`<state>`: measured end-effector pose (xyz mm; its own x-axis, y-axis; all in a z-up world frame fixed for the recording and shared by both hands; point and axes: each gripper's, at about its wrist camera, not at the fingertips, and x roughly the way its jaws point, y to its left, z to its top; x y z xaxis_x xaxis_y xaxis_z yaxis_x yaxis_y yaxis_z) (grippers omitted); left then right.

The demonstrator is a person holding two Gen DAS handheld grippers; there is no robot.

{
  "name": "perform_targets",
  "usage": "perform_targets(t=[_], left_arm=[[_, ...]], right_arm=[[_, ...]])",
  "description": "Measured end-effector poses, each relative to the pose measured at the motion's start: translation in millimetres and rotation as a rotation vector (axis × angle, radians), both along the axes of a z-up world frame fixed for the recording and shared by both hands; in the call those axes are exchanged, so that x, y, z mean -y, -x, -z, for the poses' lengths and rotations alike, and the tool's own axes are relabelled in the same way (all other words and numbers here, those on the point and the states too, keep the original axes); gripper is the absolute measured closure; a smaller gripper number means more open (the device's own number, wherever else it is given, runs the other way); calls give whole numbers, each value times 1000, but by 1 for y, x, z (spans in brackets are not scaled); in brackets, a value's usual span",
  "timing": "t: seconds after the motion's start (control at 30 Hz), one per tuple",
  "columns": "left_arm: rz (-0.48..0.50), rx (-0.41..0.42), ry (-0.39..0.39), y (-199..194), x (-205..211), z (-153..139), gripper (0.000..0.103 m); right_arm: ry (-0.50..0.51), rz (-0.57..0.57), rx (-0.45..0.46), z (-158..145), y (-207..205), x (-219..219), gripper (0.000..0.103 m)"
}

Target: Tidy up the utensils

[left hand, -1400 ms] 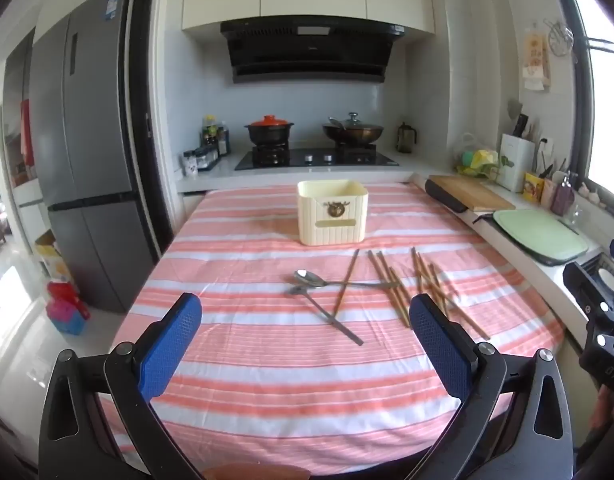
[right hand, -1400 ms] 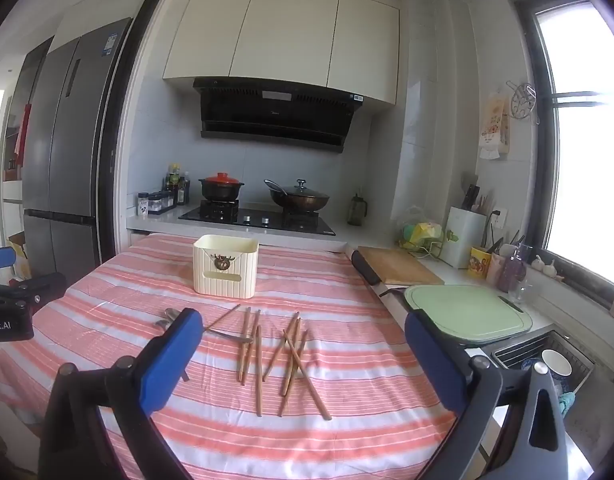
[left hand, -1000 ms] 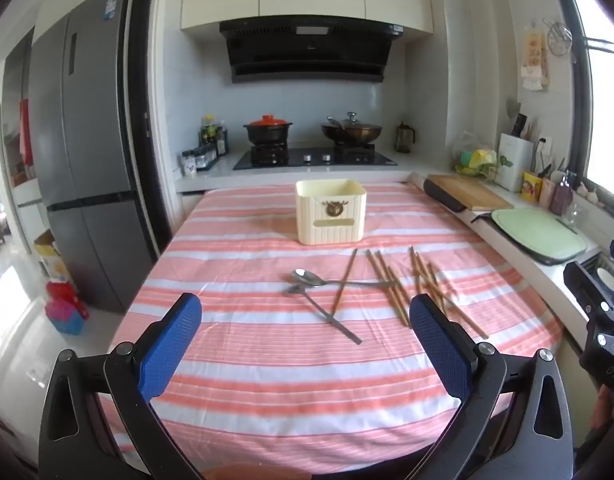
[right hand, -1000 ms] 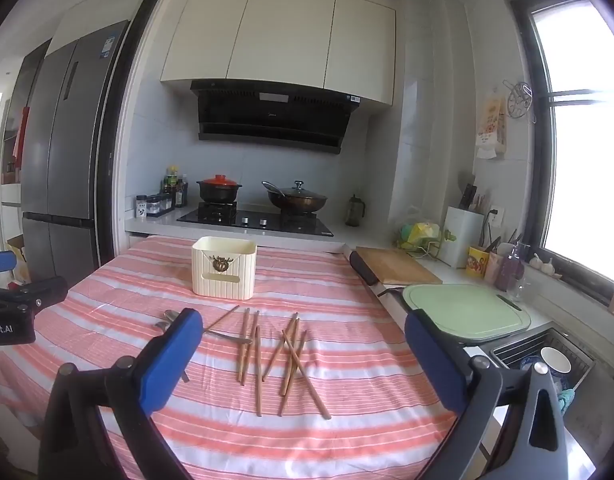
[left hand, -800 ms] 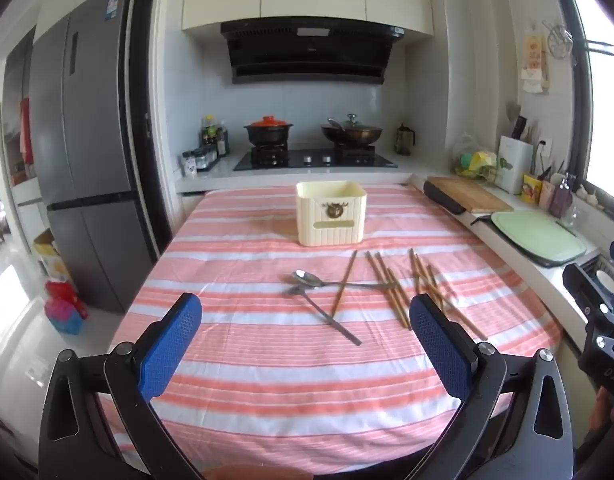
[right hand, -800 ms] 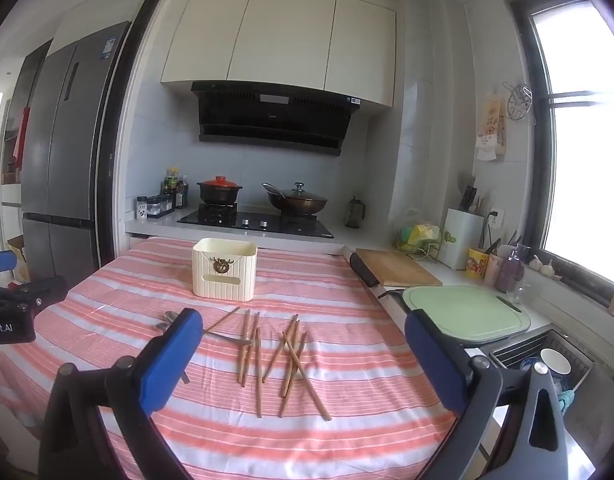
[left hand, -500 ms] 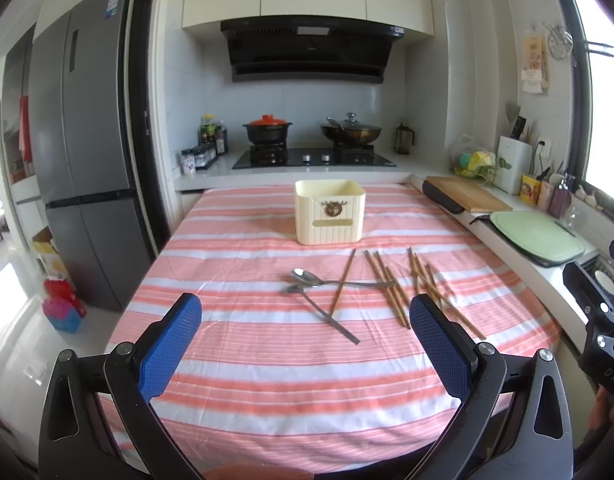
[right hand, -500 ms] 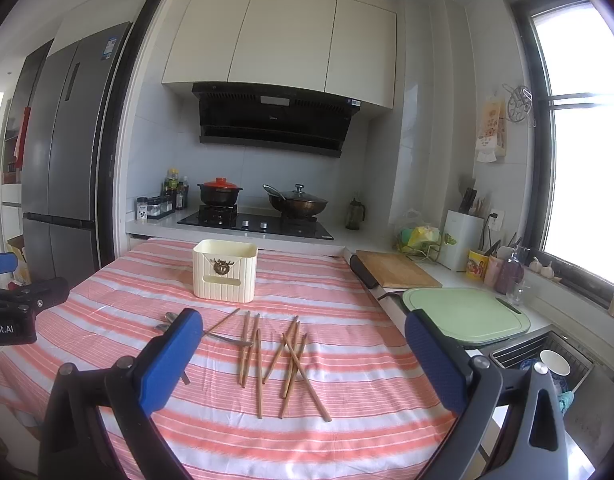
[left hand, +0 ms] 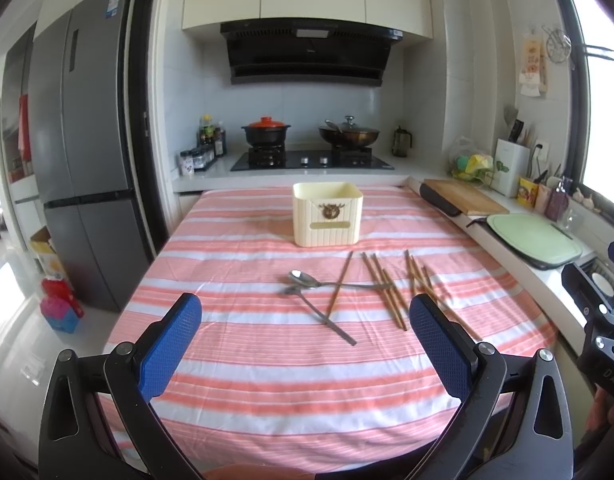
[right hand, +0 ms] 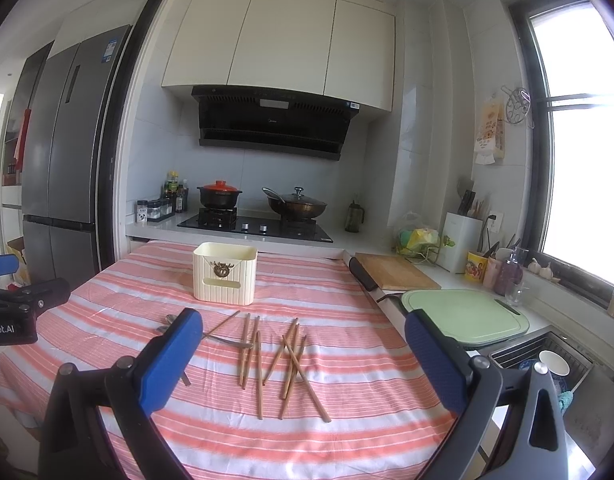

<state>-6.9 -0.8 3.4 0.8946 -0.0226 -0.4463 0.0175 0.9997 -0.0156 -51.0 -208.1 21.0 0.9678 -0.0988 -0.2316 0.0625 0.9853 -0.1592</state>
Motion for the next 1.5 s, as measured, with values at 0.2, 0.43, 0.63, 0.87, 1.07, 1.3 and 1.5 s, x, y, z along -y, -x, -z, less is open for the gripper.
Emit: perform_targets(t=[0.2,0.43,0.63,0.87,1.07,1.3,1.5], left_arm=[[-1,-1,1,0,2,-1,0],[4,-5,-1,-1,2,0,0],[5,-9,-2,-2,3,1,0],[6,-12,-7,-4,6,2,0],[9,-15,-7,-4,7,4,0],[9,-15,-8,-5,9,3,0],[10,-15,-9,-5,9,3,0]], right_arm=[[-2,-1,-1,0,1,0,0],[-8,4,2,0,2,1,0],[-13,7,1,1,1,2,0],[-19,11,-2,2,0,3,0],[-23,14,0,2,-1,7,0],[-24,15,0,2,-1,8,0],[-23,14,-1,2,-1,8,0]])
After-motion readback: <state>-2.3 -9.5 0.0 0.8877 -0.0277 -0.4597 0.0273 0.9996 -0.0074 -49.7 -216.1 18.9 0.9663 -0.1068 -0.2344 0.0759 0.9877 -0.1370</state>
